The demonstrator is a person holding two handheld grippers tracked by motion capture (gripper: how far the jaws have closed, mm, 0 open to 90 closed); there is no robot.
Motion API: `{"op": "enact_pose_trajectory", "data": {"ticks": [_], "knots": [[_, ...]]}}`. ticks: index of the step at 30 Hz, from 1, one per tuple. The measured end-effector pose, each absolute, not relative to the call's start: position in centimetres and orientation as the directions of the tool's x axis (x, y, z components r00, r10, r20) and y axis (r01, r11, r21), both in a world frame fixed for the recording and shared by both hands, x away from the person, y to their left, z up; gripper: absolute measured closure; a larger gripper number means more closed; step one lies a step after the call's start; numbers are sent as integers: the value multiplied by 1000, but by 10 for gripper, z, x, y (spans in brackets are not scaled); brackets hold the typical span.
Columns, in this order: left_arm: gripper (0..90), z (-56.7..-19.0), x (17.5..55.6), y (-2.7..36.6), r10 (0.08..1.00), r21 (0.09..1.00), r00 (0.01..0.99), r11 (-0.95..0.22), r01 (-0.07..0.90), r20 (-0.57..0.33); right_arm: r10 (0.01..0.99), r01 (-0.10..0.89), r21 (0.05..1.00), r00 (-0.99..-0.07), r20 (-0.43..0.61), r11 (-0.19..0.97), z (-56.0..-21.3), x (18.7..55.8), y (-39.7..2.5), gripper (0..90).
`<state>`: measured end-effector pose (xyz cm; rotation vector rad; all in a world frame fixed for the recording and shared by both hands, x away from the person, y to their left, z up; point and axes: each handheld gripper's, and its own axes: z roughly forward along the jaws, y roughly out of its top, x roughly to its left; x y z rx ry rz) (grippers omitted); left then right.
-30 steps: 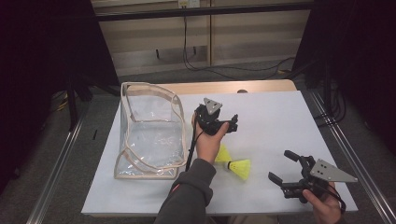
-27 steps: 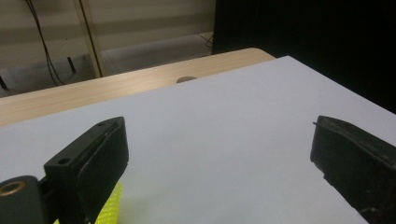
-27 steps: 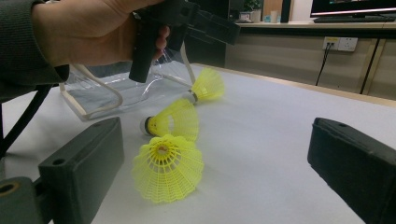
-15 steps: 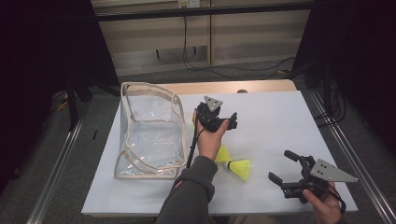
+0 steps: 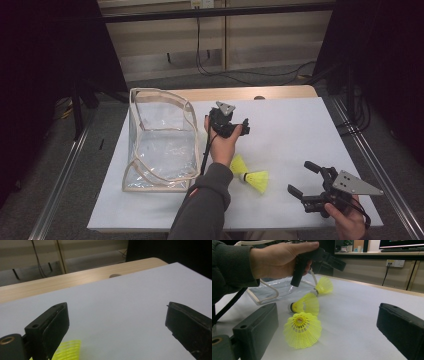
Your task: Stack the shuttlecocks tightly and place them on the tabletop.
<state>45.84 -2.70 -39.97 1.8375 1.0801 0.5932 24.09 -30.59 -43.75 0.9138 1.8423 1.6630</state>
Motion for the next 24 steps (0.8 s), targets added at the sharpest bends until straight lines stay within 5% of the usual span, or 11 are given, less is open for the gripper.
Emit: {"op": "enact_pose_trajectory", "data": {"ticks": [17,24], "knots": [[96,-419,475,-19,898,825,437,-282,490,47,746,155,988,-660,84,26,-438,241,-306,33],[183,-422,478,-16,908,811,410,-304,500,88,744,156,987,-662,85,26,-438,242,-306,34]]}}
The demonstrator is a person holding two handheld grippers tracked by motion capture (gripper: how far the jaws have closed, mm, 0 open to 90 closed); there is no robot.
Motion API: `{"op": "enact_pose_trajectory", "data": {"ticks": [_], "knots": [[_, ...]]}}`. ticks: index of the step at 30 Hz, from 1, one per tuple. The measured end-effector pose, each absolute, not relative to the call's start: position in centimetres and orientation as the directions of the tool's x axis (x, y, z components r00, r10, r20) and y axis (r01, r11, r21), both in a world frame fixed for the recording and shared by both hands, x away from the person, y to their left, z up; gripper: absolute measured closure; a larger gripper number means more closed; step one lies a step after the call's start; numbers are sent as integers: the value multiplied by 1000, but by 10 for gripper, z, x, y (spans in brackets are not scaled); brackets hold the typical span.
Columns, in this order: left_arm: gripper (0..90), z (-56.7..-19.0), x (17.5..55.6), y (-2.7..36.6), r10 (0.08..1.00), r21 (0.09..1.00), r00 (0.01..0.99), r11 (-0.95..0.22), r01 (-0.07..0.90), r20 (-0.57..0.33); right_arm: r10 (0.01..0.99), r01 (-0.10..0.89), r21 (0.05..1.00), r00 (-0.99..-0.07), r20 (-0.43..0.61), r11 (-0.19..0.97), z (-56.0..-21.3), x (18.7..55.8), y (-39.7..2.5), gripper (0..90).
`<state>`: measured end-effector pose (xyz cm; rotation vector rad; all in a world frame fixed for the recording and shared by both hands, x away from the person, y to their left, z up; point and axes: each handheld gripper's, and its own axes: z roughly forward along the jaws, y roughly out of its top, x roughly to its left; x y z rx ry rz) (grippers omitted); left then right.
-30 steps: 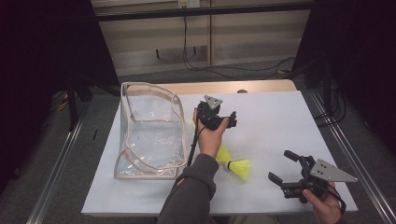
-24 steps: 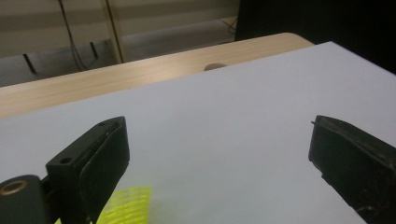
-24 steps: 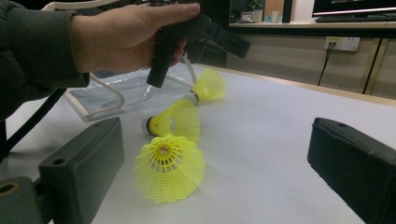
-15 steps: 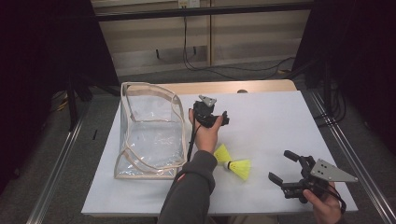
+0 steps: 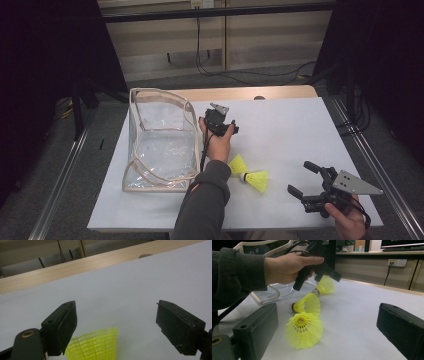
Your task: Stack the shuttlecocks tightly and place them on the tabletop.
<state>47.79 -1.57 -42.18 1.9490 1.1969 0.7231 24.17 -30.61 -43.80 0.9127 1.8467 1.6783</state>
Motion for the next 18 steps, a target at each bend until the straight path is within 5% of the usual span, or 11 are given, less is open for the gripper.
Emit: {"op": "enact_pose_trajectory", "data": {"ticks": [9,18], "knots": [[352,-424,479,-9,933,773,349,-284,567,87,742,158,987,-665,88,25,-438,241,-305,34],[519,-428,479,-10,918,744,388,-314,590,79,741,155,988,-666,87,23,-438,242,-306,36]]}}
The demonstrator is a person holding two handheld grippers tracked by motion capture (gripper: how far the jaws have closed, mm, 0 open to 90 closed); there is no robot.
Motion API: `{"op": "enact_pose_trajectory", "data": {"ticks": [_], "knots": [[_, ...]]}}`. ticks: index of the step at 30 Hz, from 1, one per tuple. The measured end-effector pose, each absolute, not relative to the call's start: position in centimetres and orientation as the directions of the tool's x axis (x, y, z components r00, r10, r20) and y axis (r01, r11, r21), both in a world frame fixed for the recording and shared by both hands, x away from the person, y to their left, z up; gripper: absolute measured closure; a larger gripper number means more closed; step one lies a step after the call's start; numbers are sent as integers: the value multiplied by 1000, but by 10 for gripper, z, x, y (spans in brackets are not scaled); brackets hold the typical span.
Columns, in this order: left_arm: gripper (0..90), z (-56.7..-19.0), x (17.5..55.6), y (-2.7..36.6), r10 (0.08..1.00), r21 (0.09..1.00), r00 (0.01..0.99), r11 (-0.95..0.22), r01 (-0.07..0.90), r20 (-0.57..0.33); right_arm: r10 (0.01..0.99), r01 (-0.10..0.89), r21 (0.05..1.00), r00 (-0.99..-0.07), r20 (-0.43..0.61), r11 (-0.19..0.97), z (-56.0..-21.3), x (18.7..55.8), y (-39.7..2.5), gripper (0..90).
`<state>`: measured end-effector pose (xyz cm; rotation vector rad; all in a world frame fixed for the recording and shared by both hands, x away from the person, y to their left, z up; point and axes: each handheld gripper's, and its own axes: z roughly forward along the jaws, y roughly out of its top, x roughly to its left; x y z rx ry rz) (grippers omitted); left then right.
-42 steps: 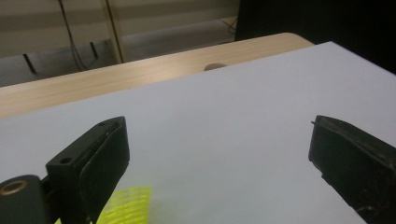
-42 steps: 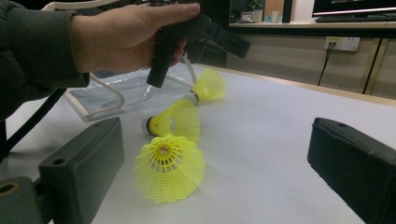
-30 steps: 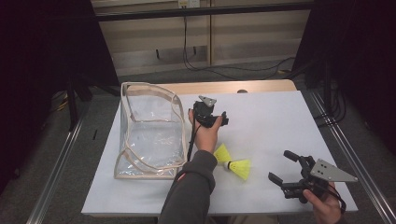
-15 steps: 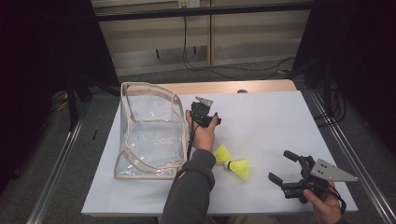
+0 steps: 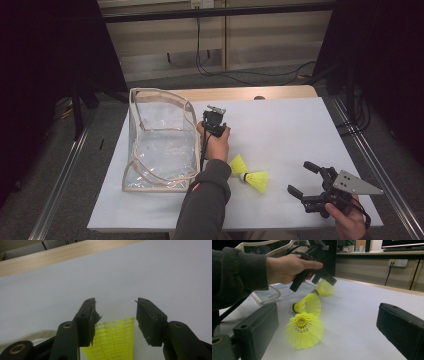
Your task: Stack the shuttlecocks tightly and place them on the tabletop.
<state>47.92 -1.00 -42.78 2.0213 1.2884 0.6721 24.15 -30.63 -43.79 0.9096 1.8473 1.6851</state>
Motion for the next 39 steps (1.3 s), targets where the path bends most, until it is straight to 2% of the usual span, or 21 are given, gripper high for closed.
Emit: {"op": "enact_pose_trajectory", "data": {"ticks": [18,32,39], "knots": [[840,-425,476,-11,887,736,460,-336,588,37,742,154,988,-665,85,25,-438,242,-307,38],[851,-420,472,-20,844,767,535,-329,551,-22,743,157,987,-664,89,22,-438,242,-307,38],[850,-414,466,-32,808,787,589,-354,505,-15,741,158,987,-666,88,25,-438,242,-306,37]]}}
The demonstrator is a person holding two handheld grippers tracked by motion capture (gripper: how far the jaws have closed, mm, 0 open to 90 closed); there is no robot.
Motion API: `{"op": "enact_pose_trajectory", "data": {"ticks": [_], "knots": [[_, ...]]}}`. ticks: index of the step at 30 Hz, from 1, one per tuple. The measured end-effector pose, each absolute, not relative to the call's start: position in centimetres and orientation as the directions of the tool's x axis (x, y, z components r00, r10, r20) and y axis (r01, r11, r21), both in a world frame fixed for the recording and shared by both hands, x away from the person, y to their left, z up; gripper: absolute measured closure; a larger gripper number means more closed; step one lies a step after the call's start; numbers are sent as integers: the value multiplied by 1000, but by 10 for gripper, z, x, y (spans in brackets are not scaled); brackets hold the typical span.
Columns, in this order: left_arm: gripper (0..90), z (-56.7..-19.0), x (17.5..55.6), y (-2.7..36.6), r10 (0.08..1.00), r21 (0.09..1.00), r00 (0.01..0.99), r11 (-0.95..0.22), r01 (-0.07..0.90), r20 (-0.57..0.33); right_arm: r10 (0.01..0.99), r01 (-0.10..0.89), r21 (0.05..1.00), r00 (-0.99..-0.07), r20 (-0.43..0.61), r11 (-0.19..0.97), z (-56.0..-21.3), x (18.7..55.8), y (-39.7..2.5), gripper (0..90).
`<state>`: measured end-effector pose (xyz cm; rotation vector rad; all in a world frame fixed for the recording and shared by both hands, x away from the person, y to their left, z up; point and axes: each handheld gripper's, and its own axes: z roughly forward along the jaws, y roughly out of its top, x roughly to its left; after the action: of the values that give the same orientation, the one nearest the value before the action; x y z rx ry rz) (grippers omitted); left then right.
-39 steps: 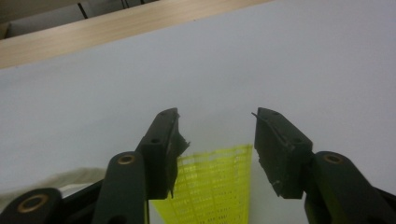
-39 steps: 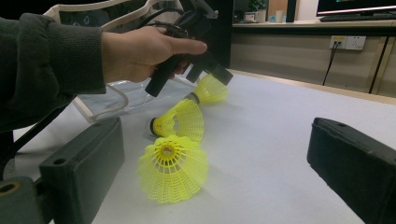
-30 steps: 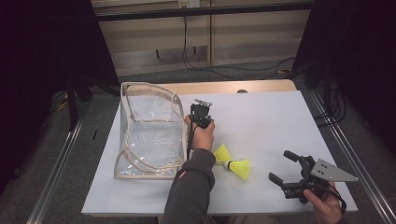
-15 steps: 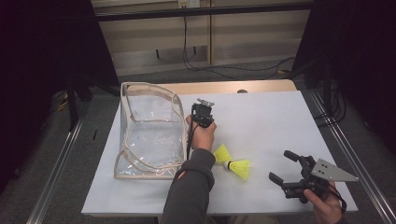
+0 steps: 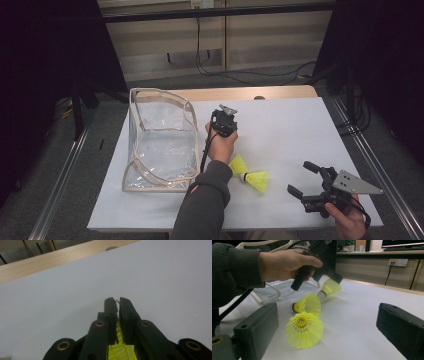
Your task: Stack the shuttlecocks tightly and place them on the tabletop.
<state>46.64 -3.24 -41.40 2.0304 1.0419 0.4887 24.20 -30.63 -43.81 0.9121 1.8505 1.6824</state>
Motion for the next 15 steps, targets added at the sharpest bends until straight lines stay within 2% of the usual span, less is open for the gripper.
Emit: {"op": "enact_pose_trajectory", "data": {"ticks": [15], "knots": [[819,-416,463,-41,772,787,633,-360,501,-50,739,160,987,-668,90,24,-438,242,-306,38]]}}
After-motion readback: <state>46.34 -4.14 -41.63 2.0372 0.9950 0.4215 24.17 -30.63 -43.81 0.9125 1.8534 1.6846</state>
